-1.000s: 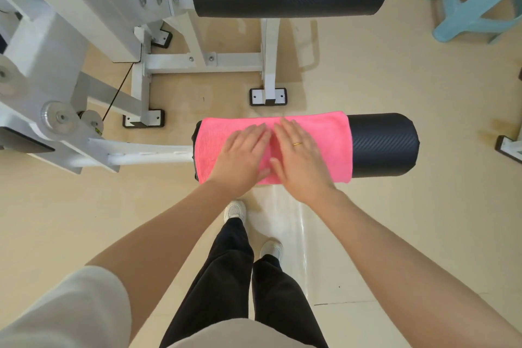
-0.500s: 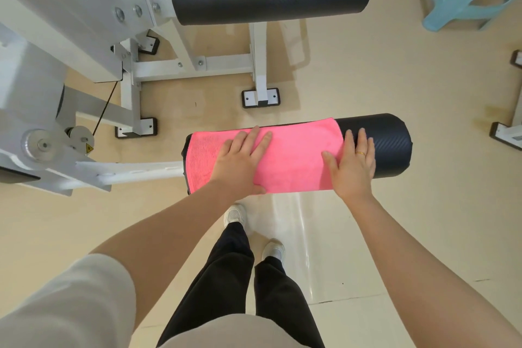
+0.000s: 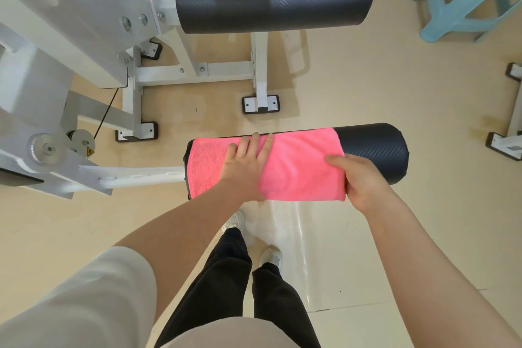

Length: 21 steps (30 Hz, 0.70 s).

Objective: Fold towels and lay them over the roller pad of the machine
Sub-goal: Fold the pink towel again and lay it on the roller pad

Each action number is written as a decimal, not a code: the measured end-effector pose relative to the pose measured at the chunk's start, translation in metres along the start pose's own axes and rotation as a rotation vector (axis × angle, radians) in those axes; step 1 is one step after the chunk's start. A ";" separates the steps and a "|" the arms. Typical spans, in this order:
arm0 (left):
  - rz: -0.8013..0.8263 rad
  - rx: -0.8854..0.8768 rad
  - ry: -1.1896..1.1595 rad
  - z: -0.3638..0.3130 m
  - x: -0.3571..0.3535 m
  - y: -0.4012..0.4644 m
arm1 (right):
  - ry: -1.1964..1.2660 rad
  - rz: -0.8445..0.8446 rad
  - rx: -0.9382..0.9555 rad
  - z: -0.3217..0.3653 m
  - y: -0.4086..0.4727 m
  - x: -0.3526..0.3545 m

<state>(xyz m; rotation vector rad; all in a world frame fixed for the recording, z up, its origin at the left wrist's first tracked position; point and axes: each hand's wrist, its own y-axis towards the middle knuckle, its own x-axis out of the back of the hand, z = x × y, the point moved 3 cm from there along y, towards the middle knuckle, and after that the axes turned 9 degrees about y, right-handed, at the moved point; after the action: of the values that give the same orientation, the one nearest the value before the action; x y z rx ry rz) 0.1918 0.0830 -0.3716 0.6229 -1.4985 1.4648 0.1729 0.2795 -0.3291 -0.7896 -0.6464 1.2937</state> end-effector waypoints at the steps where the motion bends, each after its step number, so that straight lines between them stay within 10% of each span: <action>1: 0.003 -0.009 0.000 0.002 0.000 0.001 | 0.005 0.051 0.034 0.003 -0.004 -0.003; 7: 0.051 -0.150 -0.408 0.024 0.010 -0.005 | -0.050 0.400 0.159 0.015 -0.037 -0.055; 13: -0.373 0.070 -0.907 0.097 -0.003 -0.037 | -0.344 0.488 0.267 0.002 -0.053 -0.128; 21: -0.004 0.406 -1.609 0.132 -0.036 -0.056 | -0.556 0.417 0.320 -0.050 -0.033 -0.199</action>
<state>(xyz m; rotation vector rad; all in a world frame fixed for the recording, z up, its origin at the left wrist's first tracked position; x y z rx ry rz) 0.2217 -0.0611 -0.3578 2.4048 -2.2329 1.1653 0.1980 0.0729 -0.3287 -0.2979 -0.7044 1.9743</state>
